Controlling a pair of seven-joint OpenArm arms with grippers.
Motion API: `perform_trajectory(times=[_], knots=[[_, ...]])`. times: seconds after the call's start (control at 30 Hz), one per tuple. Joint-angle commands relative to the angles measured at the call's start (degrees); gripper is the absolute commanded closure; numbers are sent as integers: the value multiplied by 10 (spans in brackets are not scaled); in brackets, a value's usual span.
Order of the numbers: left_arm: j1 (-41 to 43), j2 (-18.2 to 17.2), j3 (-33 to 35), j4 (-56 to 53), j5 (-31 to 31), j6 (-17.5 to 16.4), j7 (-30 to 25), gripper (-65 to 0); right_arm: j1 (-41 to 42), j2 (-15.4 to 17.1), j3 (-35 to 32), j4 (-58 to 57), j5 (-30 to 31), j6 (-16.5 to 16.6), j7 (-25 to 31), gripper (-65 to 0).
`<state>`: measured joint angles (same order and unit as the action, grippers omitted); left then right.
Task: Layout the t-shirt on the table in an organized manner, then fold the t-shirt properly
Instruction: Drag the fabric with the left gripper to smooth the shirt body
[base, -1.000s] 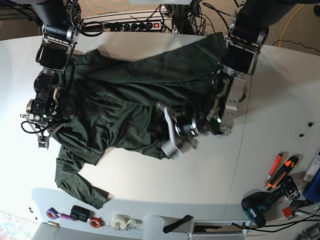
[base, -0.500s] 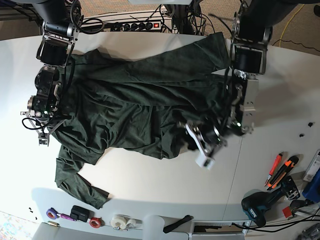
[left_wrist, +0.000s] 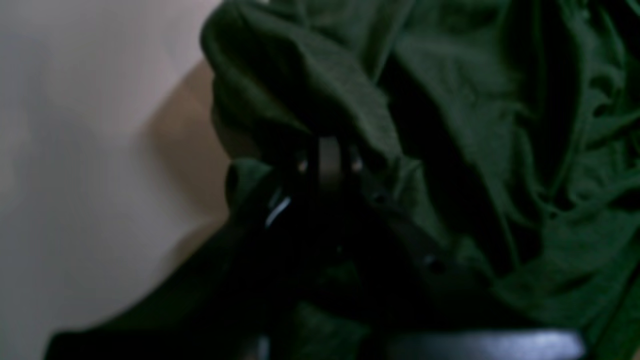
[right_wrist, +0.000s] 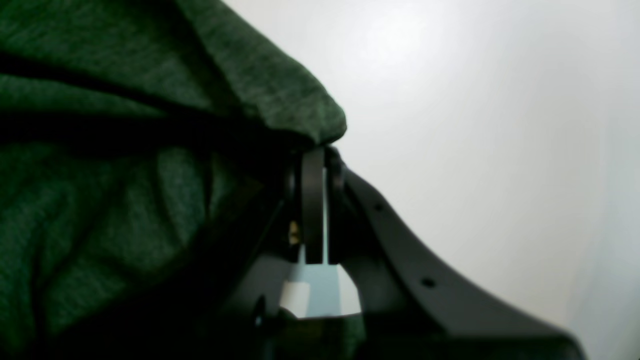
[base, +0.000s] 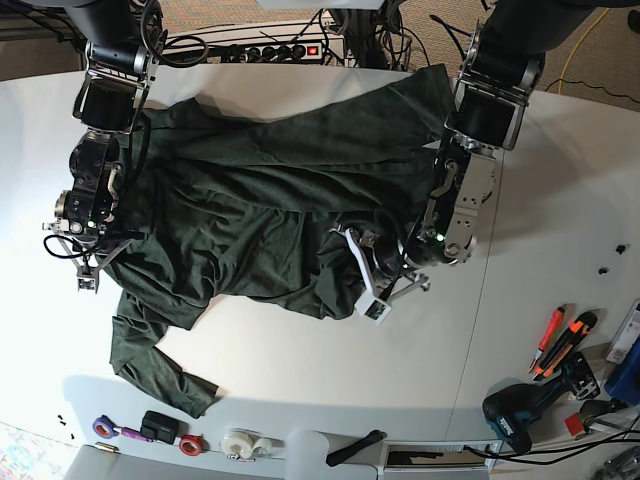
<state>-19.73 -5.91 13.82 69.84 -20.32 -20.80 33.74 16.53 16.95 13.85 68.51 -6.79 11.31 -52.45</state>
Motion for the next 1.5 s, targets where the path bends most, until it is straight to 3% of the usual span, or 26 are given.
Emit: perform_trajectory(times=[0.0,0.1,0.33,0.5,0.6,0.73,0.8,0.83,0.87,1.03,1.13,1.27,1.47], knots=[[-18,2,-2,24,-8,-3,-16,0,11,7,1,8,3,-2,2,0],[-18,2,-2,58,-8,-11,-16,0,11,7,1,8,3,-2,2,0],[-10,3,11,108,-9,-128,-11,0,11,7,1,8,3,-2,2,0],[-9,3,85,108,-9,-186,9,0,11,7,1,8,3,-2,2,0],[-9,3,143,108,-9,-187,7,0,11,7,1,8,3,-2,1,0],[-9,5,190,108,6,-162,7,-5,11,7,1,8,3,-2,0,0],[-9,5,194,108,20,-154,7,-211,11,7,1,8,3,-2,0,0],[-9,5,194,108,20,-135,7,-284,11,7,1,8,3,-2,0,0],[-9,5,192,108,24,-113,8,-311,11,7,1,8,3,-2,0,0],[-12,3,164,109,36,-100,9,-309,11,7,1,8,3,-2,0,0],[-12,3,133,113,31,-114,10,-309,11,7,1,8,3,-2,0,0],[-12,3,81,115,-22,-136,27,-298,11,7,1,8,3,-2,0,0],[-12,0,33,114,-33,-137,40,-268,11,7,1,8,3,-2,0,0]])
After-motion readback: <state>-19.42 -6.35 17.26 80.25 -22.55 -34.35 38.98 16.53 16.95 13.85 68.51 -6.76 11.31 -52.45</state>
